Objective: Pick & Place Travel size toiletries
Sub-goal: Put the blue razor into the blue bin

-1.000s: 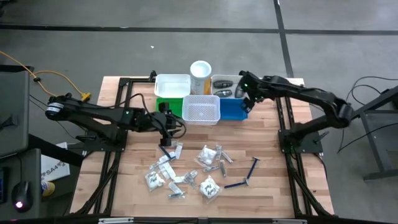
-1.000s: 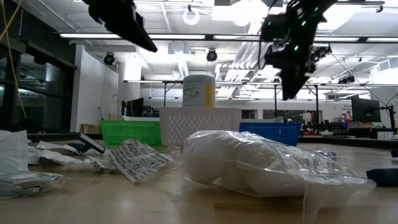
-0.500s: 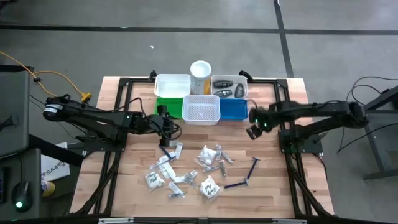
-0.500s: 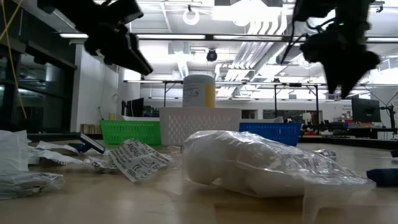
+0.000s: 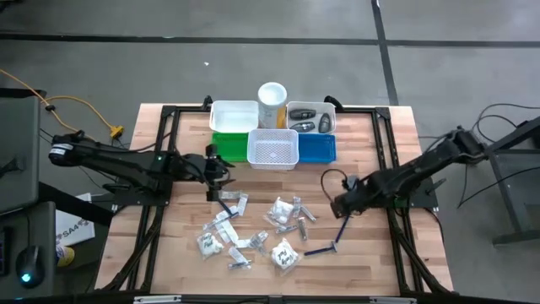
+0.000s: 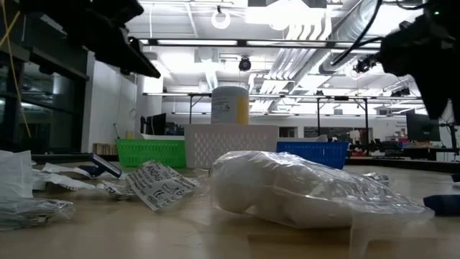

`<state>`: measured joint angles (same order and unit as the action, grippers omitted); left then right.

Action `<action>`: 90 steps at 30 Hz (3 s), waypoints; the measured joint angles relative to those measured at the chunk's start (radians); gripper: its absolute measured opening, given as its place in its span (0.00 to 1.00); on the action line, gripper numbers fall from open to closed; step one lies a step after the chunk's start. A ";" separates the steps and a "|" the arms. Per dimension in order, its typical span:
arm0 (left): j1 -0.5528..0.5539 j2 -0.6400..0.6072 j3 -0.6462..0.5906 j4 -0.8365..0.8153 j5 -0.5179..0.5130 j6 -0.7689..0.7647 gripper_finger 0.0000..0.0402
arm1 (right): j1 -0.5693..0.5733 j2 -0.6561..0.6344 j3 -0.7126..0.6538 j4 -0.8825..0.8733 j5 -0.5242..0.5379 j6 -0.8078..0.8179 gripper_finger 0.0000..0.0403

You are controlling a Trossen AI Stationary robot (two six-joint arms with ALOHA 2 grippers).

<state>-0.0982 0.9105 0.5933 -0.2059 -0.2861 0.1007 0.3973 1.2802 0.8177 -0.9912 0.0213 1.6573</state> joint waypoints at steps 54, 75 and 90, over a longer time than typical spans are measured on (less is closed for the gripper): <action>0.000 -0.019 -0.001 -0.032 0.088 0.026 0.52 | 0.126 0.378 0.002 0.122 0.151 0.402 0.04; 0.000 -0.019 -0.001 -0.036 0.087 0.029 0.52 | -0.096 0.163 0.038 0.081 0.404 -0.070 0.01; 0.000 -0.019 -0.001 -0.035 0.087 0.025 0.52 | -0.541 0.055 0.041 0.531 0.535 -1.312 0.01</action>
<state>-0.0986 0.8917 0.5922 -0.2410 -0.1989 0.1261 -0.1435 1.3351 0.8589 -0.4607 0.5560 0.3458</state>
